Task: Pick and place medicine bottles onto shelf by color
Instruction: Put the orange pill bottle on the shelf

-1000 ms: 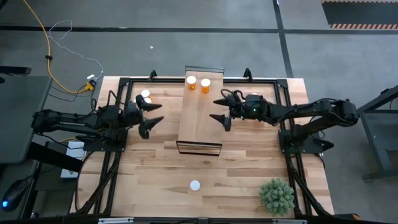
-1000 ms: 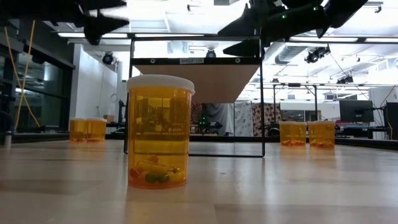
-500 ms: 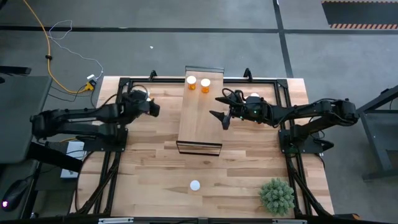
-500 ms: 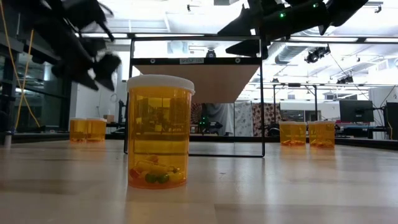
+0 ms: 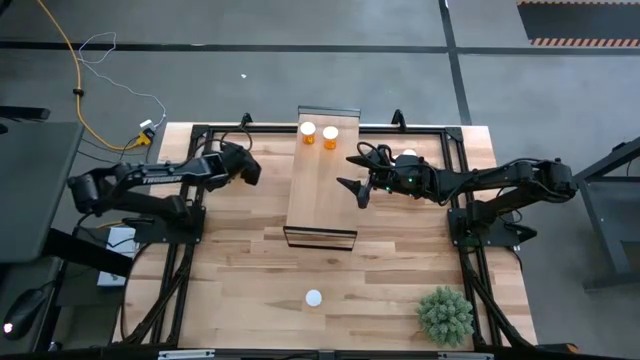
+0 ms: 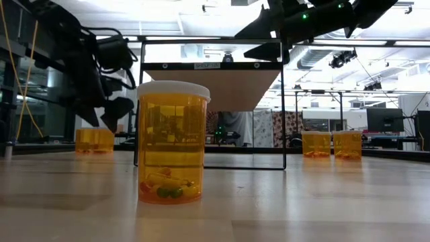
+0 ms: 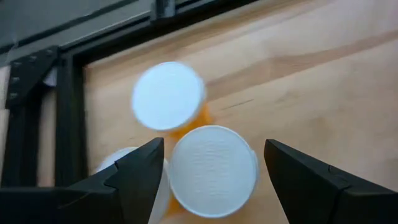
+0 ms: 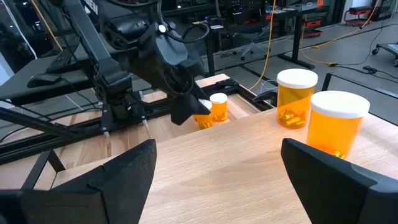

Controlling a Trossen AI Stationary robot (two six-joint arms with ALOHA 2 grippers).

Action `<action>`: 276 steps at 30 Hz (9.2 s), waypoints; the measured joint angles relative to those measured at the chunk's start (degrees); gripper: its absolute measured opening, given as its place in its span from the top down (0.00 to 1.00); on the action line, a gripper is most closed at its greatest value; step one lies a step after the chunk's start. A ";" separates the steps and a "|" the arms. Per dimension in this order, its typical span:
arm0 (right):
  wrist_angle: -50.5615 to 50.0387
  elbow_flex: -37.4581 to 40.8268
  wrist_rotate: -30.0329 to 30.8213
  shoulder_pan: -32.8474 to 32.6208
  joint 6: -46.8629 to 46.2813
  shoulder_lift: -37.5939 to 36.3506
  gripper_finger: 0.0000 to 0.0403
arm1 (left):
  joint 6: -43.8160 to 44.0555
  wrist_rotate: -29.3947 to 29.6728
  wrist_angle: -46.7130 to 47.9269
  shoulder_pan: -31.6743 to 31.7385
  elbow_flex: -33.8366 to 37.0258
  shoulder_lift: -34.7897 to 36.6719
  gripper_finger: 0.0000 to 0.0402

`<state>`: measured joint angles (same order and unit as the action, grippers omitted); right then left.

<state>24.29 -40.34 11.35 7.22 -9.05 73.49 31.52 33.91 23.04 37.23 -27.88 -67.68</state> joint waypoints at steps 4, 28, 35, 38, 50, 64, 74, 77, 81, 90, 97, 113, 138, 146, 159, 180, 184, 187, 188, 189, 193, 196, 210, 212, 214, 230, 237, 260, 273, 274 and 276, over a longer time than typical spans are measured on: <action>0.00 -0.04 -0.01 0.00 -0.06 0.00 0.16 | -0.18 -2.07 -0.58 -0.02 0.07 -1.41 0.33; 0.00 -0.04 2.00 0.00 -0.05 0.02 0.16 | -2.24 -8.18 -3.25 -0.15 0.05 -1.79 0.41; 0.00 -0.04 2.02 0.00 0.01 0.02 0.16 | -3.29 -8.85 -3.70 -0.15 0.05 -1.75 0.51; 0.00 -0.04 2.02 0.00 0.01 0.02 0.16 | -4.06 -9.75 -4.24 -0.15 0.05 -1.58 0.51; 0.00 -0.06 2.04 0.00 0.03 0.04 0.16 | -5.75 -11.32 -3.36 -1.52 0.04 8.83 0.50; -0.02 -0.07 2.04 0.00 -0.13 0.04 0.16 | -6.65 -14.41 2.96 -7.13 -11.06 19.13 0.50; -0.04 -0.07 2.02 0.00 -0.15 0.04 0.16 | -12.32 -16.10 12.50 -13.46 -31.55 5.59 0.50; -0.04 -0.07 2.02 0.00 -0.15 0.04 0.16 | -14.30 -17.98 13.71 -15.20 -36.25 -0.57 0.50; -0.04 -0.07 2.02 0.00 -0.15 0.04 0.16 | -17.06 -19.67 13.56 -16.58 -41.52 -8.05 0.50; -0.07 -0.07 2.02 0.00 -0.15 0.04 0.16 | -20.21 -19.98 13.62 -17.16 -49.40 -19.98 0.50; -0.07 -0.07 2.00 0.00 -0.16 0.04 0.16 | -21.67 -19.59 13.56 -16.63 -50.70 -22.78 0.50; -0.04 -0.07 2.00 -0.04 -1.22 0.04 0.16 | -24.69 -17.10 14.00 -16.48 -50.68 -22.84 0.45; -0.04 -0.07 2.00 -0.04 -1.04 0.04 0.16 | -24.86 -21.42 11.48 -16.96 -50.29 -13.72 0.38; -0.04 -0.07 2.00 -0.04 -1.17 0.04 0.16 | -25.40 -21.35 -8.51 -17.05 -36.55 -13.29 0.76; -0.02 -0.07 1.97 -0.04 -1.17 0.04 0.16 | -19.62 -14.06 -18.74 -17.37 -31.84 -14.44 0.99; 0.15 -0.07 2.00 -0.04 -1.15 0.04 0.16 | -16.70 -9.40 -18.30 -19.35 -31.84 -16.50 1.00; 0.15 -0.07 1.98 -0.04 -1.06 0.04 0.16 | -16.64 -9.12 -18.35 -19.45 -31.84 -16.50 1.00; 0.16 -0.07 1.99 -0.04 -1.16 0.04 0.16 | -16.59 -8.63 -18.39 -19.45 -31.84 -16.63 1.00; 0.16 -0.07 1.99 -0.04 -1.13 0.04 0.16 | -16.44 -8.38 -18.56 -19.47 -31.87 -16.88 1.00; 0.17 -0.07 1.99 -0.04 -1.04 0.04 0.16 | -16.19 -8.22 -18.61 -19.55 -31.88 -17.09 1.00; 0.17 -0.07 1.98 -0.04 -1.04 0.04 0.16 | -15.64 -7.50 -19.54 -19.61 -31.97 -17.88 1.00; 0.15 -0.07 1.97 -0.04 -1.04 0.04 0.16 | -16.03 -7.56 -20.80 -19.61 -31.93 -17.86 1.00; 0.15 -0.07 1.97 -0.04 -1.00 0.04 0.16 | -16.96 -4.75 -26.20 -20.61 -28.18 -15.45 1.00; 0.15 -0.07 1.97 -0.04 -1.01 0.04 0.16 | -16.13 -5.27 -29.10 -20.31 -25.62 -15.04 1.00; 0.15 -0.07 1.97 -0.04 -1.00 0.04 0.16 | -15.26 -5.36 -31.56 -19.82 -24.01 -14.45 1.00; 0.15 -0.07 1.97 -0.04 -1.00 0.04 0.16 | -14.11 -8.55 -37.69 -18.31 -22.26 -14.01 1.00; 0.27 -0.07 1.97 -0.04 -1.11 0.04 0.16 | -13.60 -13.61 -37.89 -15.09 -22.27 -14.01 1.00; 0.37 -0.07 1.97 -0.04 -1.17 0.04 0.16 | -16.73 -20.70 -36.81 -13.38 -22.29 -14.62 1.00; 0.37 -0.07 1.97 -0.04 -1.41 0.04 0.16 | -16.73 -18.31 -34.46 -13.27 -22.46 -14.70 1.00; 0.37 -0.07 1.97 -0.04 -1.41 0.04 0.16 | -16.74 -18.31 -34.40 -13.25 -22.48 -14.80 1.00; 0.37 -0.07 1.97 -0.04 -1.41 0.04 0.16 | -16.75 -18.34 -34.22 -13.22 -22.51 -14.82 1.00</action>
<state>24.67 -40.40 13.32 7.18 -10.46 73.54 14.76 15.57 -11.18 24.01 -50.39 -82.50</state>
